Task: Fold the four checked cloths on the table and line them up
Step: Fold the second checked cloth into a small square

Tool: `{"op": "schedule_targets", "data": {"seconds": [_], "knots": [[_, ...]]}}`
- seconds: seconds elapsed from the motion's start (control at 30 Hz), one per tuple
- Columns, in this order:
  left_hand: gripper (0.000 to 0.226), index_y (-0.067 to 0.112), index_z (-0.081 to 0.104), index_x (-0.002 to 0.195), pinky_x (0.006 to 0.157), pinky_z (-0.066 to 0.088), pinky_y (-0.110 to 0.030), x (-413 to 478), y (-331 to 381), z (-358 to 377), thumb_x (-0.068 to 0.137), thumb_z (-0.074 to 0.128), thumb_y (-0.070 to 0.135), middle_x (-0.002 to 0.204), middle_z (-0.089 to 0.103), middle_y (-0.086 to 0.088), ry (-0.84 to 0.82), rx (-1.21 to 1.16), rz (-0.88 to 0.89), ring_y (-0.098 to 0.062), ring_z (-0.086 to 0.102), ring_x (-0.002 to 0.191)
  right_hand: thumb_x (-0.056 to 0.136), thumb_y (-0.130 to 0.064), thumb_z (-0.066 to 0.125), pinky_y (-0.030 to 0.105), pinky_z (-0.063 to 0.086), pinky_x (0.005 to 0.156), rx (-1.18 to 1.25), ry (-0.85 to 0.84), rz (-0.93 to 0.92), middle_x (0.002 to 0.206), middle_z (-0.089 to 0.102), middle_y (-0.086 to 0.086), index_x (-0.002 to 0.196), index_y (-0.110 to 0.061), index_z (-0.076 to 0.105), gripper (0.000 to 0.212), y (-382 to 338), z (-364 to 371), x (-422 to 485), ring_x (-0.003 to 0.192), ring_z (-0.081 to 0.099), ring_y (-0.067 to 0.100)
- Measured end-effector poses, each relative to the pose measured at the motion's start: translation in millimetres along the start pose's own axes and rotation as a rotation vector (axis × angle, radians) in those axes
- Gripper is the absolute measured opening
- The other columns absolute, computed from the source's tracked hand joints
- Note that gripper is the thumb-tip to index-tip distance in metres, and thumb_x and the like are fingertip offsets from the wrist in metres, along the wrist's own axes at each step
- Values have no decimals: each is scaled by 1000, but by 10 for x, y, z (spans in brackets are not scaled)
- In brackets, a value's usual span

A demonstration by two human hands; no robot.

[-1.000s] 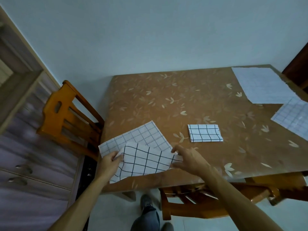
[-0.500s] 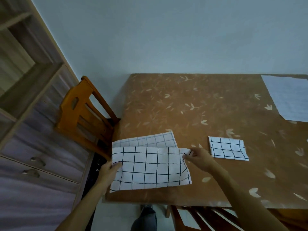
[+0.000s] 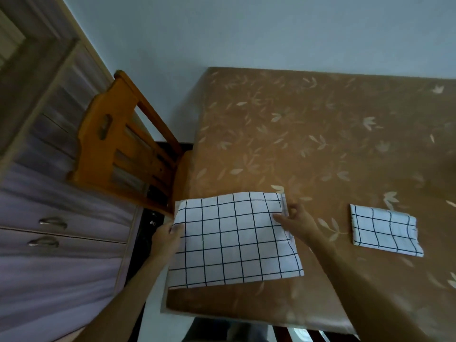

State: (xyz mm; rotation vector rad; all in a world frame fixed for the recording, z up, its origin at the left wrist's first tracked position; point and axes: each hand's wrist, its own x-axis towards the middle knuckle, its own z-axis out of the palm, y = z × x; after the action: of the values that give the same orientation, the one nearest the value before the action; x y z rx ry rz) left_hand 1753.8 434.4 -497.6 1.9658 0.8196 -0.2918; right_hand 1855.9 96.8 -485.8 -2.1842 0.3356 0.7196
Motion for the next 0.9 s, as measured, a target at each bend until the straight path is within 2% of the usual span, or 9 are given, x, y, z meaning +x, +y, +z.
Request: {"op": "schedule_targets", "data": {"seconds": [0.1,0.17,0.23,0.27,0.37,0.47,0.6,0.7,0.9], "knots": [[24,5,68,90,58,39,-26,65,32,31,100,51,19,83,67,-15,5,94,48,-21,59,70,82,-50,73,38,54,78,-16,53,43,100,64,-3,125,-21,46,59,88,61,-19,90,64,18],[23,16,64,81,53,38,-22,85,43,31,101,53,19,72,63,-7,8,155,124,-14,55,61,79,-59,71,39,55,75,-90,124,20,94,64,-1,120,-19,48,62,120,105,-97,86,63,18],[14,22,65,89,52,39,-20,87,44,23,100,57,21,70,63,0,22,211,197,-9,56,60,78,-60,71,41,54,76,-215,269,-43,95,60,2,117,-14,50,63,183,174,-182,88,58,21],[7,20,66,100,56,41,-20,75,51,16,98,60,22,77,65,3,36,243,233,-8,59,66,80,-55,71,41,52,79,-299,353,-116,101,59,5,119,-12,50,62,226,215,-219,92,56,23],[43,13,55,130,80,49,-28,78,8,22,91,71,22,115,62,-4,159,407,424,-21,61,102,87,-35,69,45,51,87,-476,492,-458,124,54,13,130,-12,50,53,260,359,-330,104,53,29],[60,11,41,147,107,40,-40,50,3,145,94,63,28,147,43,-14,216,585,714,-28,42,134,93,-29,62,41,35,109,-571,414,-663,151,40,13,138,-15,48,50,181,598,-396,135,40,29],[54,14,40,150,118,29,-48,-62,-35,544,101,48,35,160,29,-13,11,752,896,-28,25,149,100,-40,38,45,21,117,-694,228,-670,163,14,10,152,-13,29,59,217,961,-373,150,15,28],[58,17,35,153,119,23,-50,-91,-163,732,102,42,44,163,23,-15,-68,906,899,-31,20,151,101,-44,35,48,20,120,-753,110,-637,165,1,10,156,-12,15,67,345,1072,-329,152,2,27],[68,21,16,159,122,13,-51,-100,-383,568,102,27,57,168,2,-11,-93,1049,805,-27,0,155,101,-55,25,42,2,120,-794,68,-649,165,-7,7,158,-17,5,71,434,979,-292,152,-5,23]]}}
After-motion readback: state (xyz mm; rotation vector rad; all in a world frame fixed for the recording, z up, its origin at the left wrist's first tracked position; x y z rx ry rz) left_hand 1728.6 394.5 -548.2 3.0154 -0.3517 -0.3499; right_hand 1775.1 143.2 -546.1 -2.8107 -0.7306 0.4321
